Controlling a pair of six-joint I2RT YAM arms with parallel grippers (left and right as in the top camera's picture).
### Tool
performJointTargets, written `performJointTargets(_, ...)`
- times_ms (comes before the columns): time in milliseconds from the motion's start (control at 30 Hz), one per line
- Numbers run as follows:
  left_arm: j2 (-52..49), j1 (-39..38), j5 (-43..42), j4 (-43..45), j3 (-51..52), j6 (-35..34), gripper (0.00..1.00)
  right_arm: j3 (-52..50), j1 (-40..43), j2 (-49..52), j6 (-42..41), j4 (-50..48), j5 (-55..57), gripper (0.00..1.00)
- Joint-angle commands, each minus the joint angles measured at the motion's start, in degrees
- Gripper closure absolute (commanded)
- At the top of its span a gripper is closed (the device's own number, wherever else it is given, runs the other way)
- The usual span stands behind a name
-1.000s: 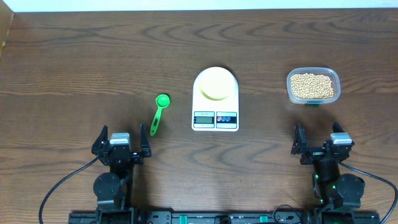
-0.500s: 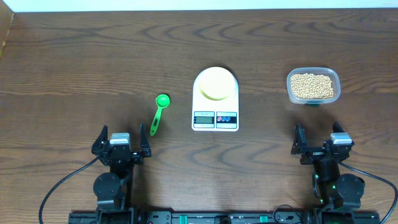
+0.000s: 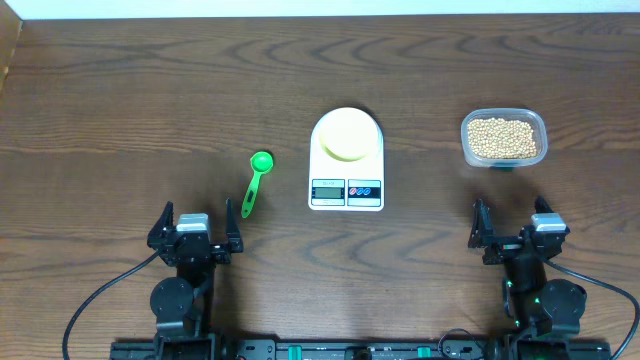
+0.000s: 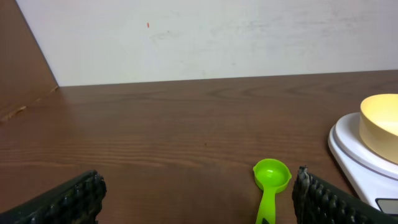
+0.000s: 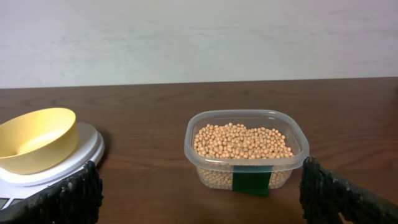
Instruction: Scoop item into bowl and weigh 50g on scale
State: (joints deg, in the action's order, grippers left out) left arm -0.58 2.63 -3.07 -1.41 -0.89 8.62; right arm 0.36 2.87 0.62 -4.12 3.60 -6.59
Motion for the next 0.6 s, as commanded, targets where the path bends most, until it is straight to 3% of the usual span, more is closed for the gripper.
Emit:
performJointTargets(0, 0.35, 0.31, -0.17, -2.40, 0.66, -0.74, 0.02, -0.04, 0.09, -0.31, -0.55, 0.20, 0.24, 0.01)
performJointTargets(567, 0.35, 0.31, -0.33, -2.32, 0.66, -0.70, 0.02, -0.04, 0.09, -0.31, -0.55, 0.20, 0.24, 0.01)
